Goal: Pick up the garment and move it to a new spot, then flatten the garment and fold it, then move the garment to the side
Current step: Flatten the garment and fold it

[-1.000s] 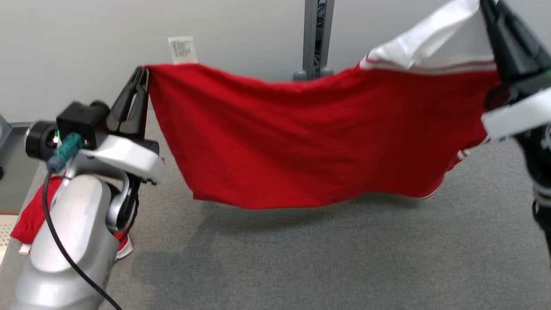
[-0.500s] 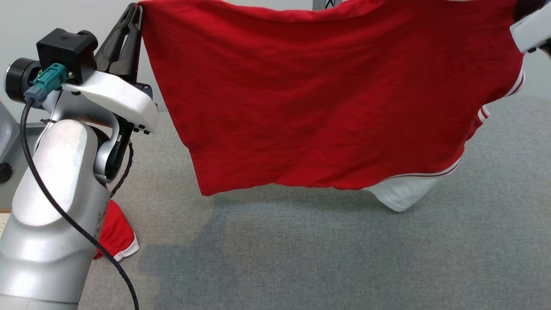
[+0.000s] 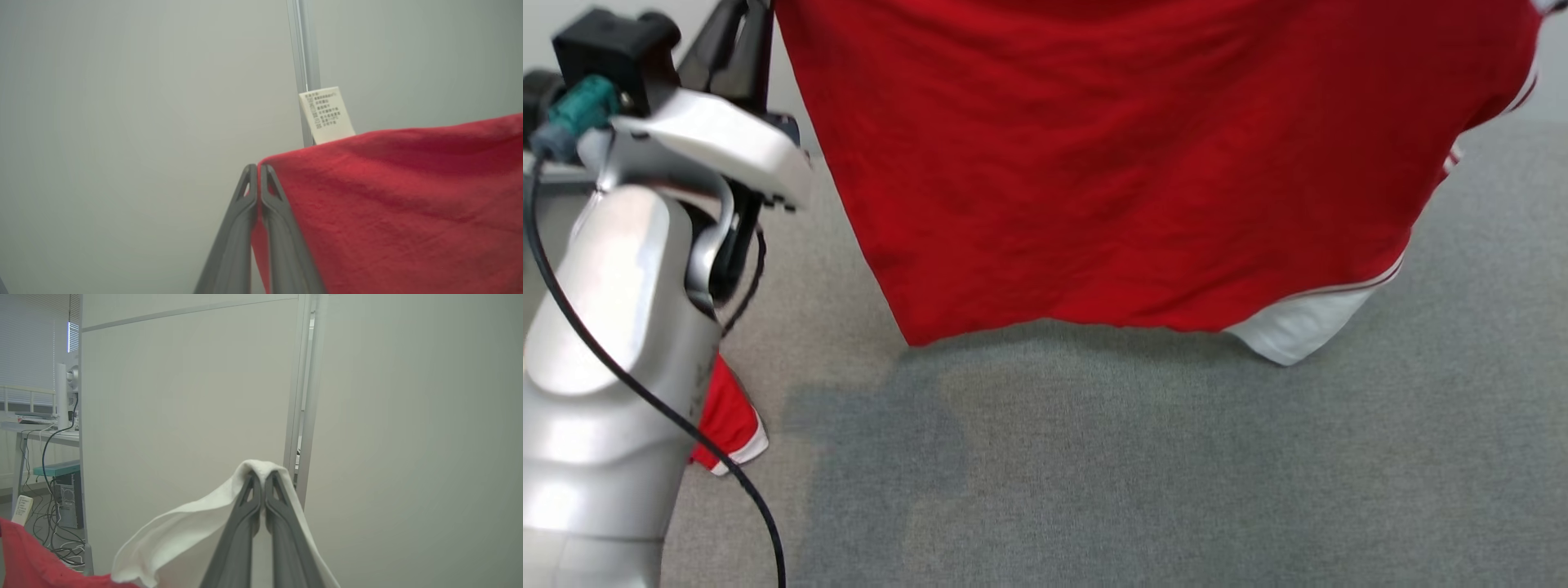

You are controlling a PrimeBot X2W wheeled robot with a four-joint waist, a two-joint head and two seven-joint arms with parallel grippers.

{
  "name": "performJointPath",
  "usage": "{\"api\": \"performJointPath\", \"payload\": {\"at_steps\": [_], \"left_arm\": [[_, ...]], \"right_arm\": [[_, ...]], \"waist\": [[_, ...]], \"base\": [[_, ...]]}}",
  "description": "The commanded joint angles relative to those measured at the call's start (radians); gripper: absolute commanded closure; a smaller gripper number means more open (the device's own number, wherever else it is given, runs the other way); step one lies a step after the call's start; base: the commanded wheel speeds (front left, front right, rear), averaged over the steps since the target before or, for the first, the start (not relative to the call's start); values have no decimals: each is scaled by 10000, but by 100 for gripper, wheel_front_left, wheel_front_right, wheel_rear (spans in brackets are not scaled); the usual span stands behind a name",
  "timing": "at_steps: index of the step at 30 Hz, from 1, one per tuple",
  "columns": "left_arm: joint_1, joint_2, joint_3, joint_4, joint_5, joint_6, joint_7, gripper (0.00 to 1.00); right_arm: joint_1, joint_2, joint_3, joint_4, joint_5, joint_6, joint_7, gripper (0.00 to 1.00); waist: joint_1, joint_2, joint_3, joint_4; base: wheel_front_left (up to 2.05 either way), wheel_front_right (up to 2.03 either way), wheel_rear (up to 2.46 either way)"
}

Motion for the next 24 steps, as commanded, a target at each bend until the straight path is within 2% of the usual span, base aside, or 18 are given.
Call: {"api": "performJointPath", "payload": {"at_steps": [1, 5, 8, 13, 17, 19, 21, 24], "left_arm": [[-412, -30, 43, 134, -77, -70, -56, 100], [-1629, -89, 103, 604, -19, -124, -165, 100], [-2679, -261, 80, 1201, 92, -144, -410, 100], [-4247, -731, 200, 2626, 152, 153, -1218, 100], [-5071, -1215, 342, 3556, 157, 375, -1663, 100], [-5425, -1367, 405, 3869, 140, 386, -1751, 100], [-5705, -1498, 433, 4022, 195, 384, -1801, 100], [-5628, -1671, 499, 3949, 280, 236, -1816, 100]], "right_arm": [[-415, -5, 111, 188, -63, -3, -72, 100], [-1854, 195, 277, 886, -312, -3, -372, 100], [-3029, 445, 372, 1740, -582, -3, -1057, 100], [-4727, 1324, 52, 3648, -879, -1, -3093, 100], [-5620, 1916, -162, 5075, -1378, 0, -3865, 100], [-5927, 2096, -149, 5240, -1619, -1, -3972, 100], [-6027, 2066, -504, 4726, -1817, -1, -3982, 100], [-5163, 2103, -730, 4071, -2133, -3, -3963, 100]], "waist": [[0, 0, 865, 15], [0, 0, 1990, -36], [0, 0, 2647, -12], [0, 0, 3008, 93], [0, 0, 3173, 270], [0, 0, 3319, 362], [0, 0, 3566, 444], [0, 0, 3880, 548]], "base": [[0, 0, 0], [0, 0, 0], [0, 0, 0], [0, 0, 0], [0, 0, 0], [0, 0, 0], [0, 0, 0], [0, 0, 0]]}}
